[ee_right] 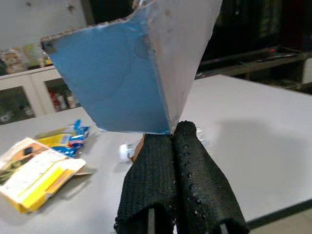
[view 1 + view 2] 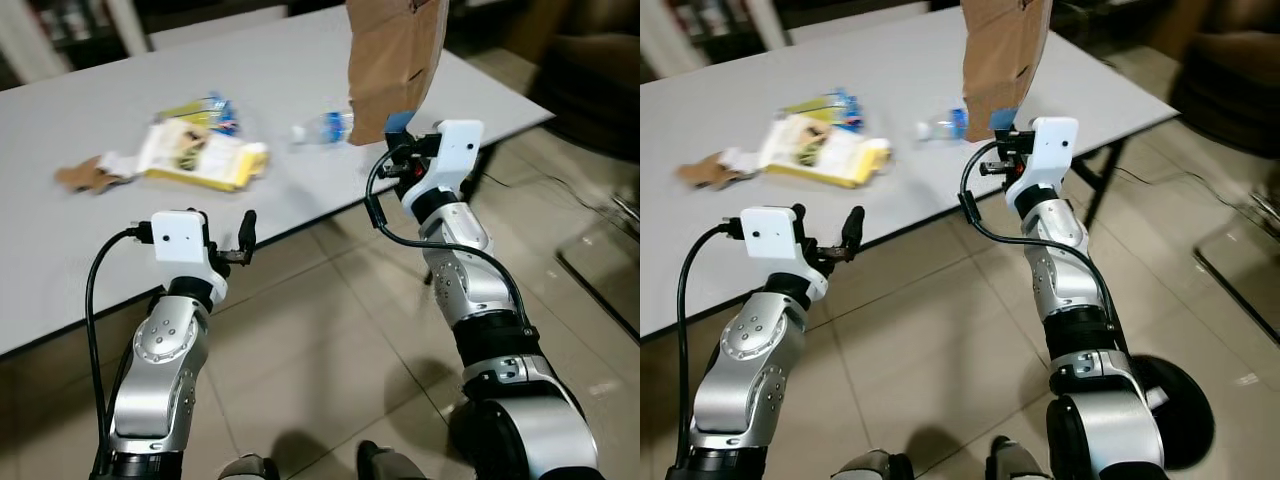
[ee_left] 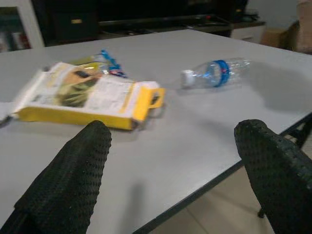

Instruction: Picking trash to rubbish bin

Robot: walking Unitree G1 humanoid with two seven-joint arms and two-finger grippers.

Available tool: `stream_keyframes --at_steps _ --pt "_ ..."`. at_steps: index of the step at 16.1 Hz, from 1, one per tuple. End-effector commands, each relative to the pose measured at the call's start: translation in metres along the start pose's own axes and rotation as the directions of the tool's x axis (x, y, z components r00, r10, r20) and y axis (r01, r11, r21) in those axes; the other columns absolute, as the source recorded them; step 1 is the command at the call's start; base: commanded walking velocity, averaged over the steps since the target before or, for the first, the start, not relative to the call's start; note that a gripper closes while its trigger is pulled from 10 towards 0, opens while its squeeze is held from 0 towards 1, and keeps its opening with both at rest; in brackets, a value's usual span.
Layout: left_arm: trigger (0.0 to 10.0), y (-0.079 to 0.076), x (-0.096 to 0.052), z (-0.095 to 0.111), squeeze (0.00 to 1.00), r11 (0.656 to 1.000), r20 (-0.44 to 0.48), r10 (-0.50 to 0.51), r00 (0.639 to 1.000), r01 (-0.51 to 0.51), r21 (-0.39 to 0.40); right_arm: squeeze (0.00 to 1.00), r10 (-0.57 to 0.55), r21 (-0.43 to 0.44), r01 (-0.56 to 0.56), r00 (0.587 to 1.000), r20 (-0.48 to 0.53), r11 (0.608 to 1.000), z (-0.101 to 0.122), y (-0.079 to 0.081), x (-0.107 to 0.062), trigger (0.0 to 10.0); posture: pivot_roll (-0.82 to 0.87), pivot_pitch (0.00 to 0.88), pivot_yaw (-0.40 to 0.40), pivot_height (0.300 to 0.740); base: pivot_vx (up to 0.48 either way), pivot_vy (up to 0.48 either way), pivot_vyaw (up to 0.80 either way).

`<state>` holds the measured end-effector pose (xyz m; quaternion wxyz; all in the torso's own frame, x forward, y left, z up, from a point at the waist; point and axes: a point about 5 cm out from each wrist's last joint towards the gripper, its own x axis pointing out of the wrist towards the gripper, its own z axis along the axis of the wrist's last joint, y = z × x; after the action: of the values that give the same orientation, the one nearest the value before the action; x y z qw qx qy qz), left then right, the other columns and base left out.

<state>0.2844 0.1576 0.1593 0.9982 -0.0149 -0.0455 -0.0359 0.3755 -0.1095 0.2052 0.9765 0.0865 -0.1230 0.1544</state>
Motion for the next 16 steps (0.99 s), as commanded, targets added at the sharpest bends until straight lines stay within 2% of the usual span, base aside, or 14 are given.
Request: stream_keyframes --at_steps 1,5,16 --pt "10.0 0.0057 0.0005 0.0024 0.00 1.000 0.020 0.024 1.000 -0.024 -0.012 0.00 0.019 -0.003 -0.019 1.000 0.007 1.000 0.0032 0.0045 -0.0002 10.0 -0.04 0.095 0.050 0.740 0.289 0.000 0.00" --pt "10.0 0.0108 0.0035 0.0054 0.00 0.999 0.030 0.041 0.999 -0.041 -0.018 0.00 0.029 -0.010 -0.029 1.000 0.003 1.000 0.0023 0.0077 -0.0024 10.0 -0.04 0.094 0.053 0.740 0.355 0.000 0.00" --pt "10.0 0.0125 0.0037 0.0037 0.00 0.999 0.022 0.042 0.999 -0.041 -0.015 0.00 0.026 -0.014 -0.026 1.000 -0.010 1.000 0.0009 0.0087 -0.0045 10.0 -0.04 0.088 0.057 0.740 0.437 0.000 0.00"
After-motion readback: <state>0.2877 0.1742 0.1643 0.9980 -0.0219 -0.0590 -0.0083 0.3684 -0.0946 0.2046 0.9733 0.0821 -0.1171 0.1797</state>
